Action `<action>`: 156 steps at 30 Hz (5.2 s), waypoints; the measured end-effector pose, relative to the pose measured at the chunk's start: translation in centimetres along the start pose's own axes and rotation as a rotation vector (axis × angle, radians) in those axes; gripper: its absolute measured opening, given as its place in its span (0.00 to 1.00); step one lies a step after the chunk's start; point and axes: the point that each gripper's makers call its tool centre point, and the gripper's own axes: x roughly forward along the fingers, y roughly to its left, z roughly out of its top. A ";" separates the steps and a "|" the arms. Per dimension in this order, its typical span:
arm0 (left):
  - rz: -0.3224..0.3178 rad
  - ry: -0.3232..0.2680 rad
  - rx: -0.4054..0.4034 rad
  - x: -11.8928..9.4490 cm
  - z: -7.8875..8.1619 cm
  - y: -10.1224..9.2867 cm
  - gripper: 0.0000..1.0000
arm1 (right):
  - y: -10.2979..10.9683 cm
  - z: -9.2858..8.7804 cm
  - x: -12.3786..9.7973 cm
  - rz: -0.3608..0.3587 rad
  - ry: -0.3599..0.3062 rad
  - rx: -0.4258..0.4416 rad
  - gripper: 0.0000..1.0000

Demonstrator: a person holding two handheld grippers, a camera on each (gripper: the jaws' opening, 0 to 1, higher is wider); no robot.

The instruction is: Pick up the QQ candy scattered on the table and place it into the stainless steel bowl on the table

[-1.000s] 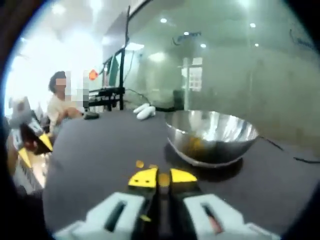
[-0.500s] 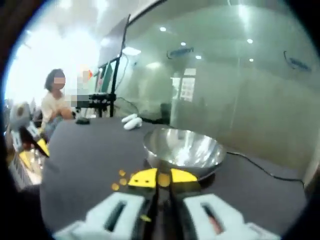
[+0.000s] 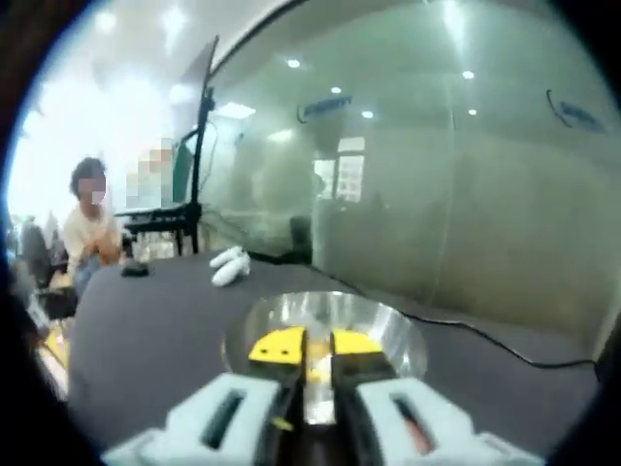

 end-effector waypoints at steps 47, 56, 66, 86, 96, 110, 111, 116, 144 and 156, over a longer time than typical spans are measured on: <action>0.016 -0.017 0.016 -0.5 0.3 0.1 0.39 | 9.4 -6.4 -10.6 0.281 -0.089 -0.117 0.37; 0.042 -0.041 0.014 -0.9 0.7 0.7 0.39 | 10.7 -10.0 -10.6 0.294 -0.023 -0.082 0.36; 0.061 -0.035 -0.002 -1.0 0.4 1.2 0.39 | 12.4 -13.1 -7.1 0.355 0.110 -0.076 0.34; 0.116 -0.022 -0.014 -2.2 -0.3 2.7 0.39 | 14.5 -12.9 -2.1 0.373 0.169 -0.106 0.09; 0.116 -0.018 -0.014 -2.0 -0.4 2.8 0.38 | 14.4 -12.1 -2.9 0.372 0.138 0.032 0.09; 0.158 -0.084 -0.004 -2.5 1.6 4.0 0.36 | 3.1 -3.9 -5.4 0.024 -0.035 -0.031 0.09; 0.151 -0.070 -0.003 -2.3 1.3 3.9 0.36 | 2.7 -3.4 -5.4 0.013 -0.039 -0.032 0.09; 0.124 -0.031 0.014 -1.6 0.2 3.2 0.36 | 0.4 -1.2 -3.8 -0.042 -0.046 -0.067 0.09; 0.113 -0.013 0.013 -1.0 0.3 2.5 0.36 | 0.9 1.0 -0.8 -0.008 -0.078 0.010 0.28; 0.118 -0.001 0.028 -1.1 0.4 2.5 0.36 | 2.3 -1.0 -3.5 0.063 -0.057 0.008 0.28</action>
